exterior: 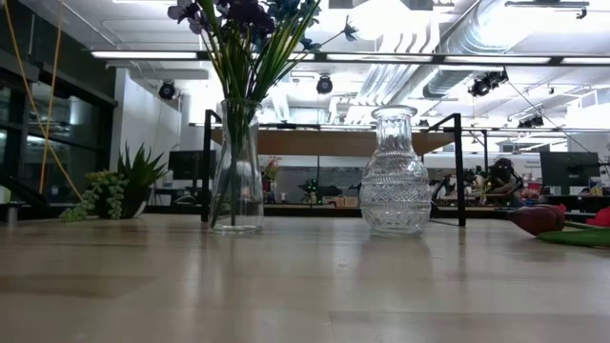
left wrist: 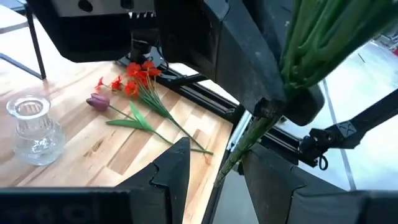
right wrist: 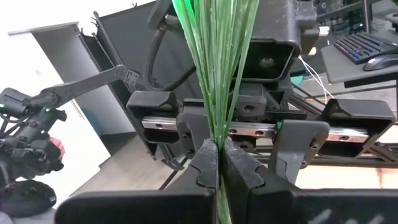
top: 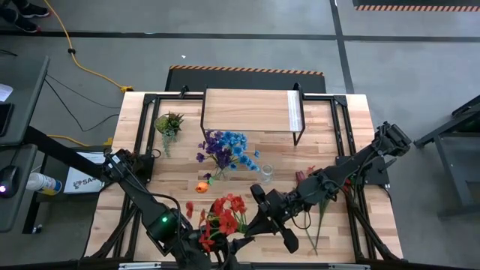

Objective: Pick and place flowers into a vace then onto a shelf
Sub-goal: Put the left red flower into the right transparent crystal vase

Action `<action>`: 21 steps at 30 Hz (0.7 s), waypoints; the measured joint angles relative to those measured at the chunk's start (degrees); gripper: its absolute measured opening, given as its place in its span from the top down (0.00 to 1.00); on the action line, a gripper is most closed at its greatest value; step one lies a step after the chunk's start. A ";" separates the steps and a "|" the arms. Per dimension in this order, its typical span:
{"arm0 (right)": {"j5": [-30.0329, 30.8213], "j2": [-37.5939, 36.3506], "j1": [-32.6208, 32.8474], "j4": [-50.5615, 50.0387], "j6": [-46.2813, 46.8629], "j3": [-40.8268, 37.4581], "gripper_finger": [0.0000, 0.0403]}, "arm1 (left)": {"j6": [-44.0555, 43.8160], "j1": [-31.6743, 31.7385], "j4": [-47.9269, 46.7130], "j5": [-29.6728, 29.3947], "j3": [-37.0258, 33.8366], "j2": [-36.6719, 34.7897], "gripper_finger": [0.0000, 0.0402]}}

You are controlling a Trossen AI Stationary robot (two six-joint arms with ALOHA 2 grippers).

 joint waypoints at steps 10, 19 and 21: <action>-1.69 -0.09 0.00 -0.81 -0.22 0.02 1.00 | 0.80 0.84 2.35 1.09 -0.02 -0.02 0.68; -1.69 -0.07 -0.07 -0.92 -0.04 0.02 1.00 | 3.75 0.84 3.71 1.68 0.00 -0.07 0.90; -1.69 -0.09 -0.07 -0.85 -0.06 0.02 1.00 | 3.78 0.86 3.79 1.70 0.00 -0.09 0.90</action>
